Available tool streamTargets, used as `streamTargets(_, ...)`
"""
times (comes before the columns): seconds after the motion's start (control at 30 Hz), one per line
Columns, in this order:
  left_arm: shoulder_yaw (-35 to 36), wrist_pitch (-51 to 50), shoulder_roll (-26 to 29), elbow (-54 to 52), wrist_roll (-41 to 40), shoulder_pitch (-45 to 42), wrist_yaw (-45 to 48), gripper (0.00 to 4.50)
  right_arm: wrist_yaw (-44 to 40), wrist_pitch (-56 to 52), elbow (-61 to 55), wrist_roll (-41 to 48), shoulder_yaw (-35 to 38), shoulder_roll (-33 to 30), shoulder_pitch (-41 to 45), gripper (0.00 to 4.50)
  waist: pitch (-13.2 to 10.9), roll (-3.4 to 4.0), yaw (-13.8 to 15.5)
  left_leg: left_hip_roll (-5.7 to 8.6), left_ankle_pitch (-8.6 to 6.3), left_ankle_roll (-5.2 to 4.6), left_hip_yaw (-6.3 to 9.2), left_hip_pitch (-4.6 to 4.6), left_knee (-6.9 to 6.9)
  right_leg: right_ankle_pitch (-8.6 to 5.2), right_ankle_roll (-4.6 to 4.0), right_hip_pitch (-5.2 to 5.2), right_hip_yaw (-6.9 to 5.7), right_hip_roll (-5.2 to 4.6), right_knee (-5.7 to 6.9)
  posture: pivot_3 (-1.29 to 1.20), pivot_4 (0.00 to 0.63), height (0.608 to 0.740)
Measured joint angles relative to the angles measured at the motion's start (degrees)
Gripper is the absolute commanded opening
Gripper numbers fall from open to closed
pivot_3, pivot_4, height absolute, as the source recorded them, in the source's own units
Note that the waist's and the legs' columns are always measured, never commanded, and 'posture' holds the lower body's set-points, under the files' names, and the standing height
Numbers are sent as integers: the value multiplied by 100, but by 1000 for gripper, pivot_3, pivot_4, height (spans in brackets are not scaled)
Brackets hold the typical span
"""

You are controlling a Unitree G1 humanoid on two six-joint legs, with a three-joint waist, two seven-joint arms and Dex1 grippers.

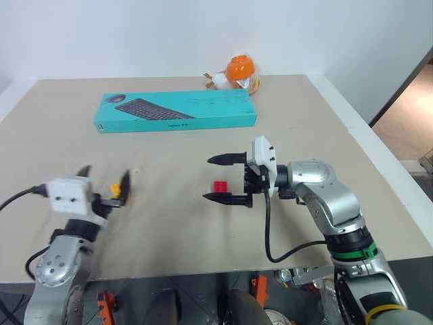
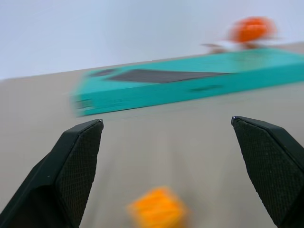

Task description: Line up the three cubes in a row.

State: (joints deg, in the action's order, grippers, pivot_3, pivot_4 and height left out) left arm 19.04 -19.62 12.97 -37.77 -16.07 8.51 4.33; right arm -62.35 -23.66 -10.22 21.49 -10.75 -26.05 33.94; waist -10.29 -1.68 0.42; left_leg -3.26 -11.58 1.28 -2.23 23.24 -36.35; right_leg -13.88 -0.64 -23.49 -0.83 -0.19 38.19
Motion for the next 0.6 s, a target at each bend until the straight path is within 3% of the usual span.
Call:
streamTargets(0.2, 458, -151, -341, -42, -133, 379, -387, 4500, 172, -90, -17, 30, -67, 139, -82, 4460, 0, -9, -7, 15, 0, 0, -8, 0, -2, 2, 6, -3, 16, 2, -1, 0, 150, 740)
streamTargets(0.6, 805, -169, -312, 926, -819, 372, -91, 4500, 112, 262, 357, -148, -235, 252, 190, 4460, -2, -24, -8, 21, -2, -2, -7, 5, -5, 3, 5, -6, 17, 1, -2, 0, 150, 740)
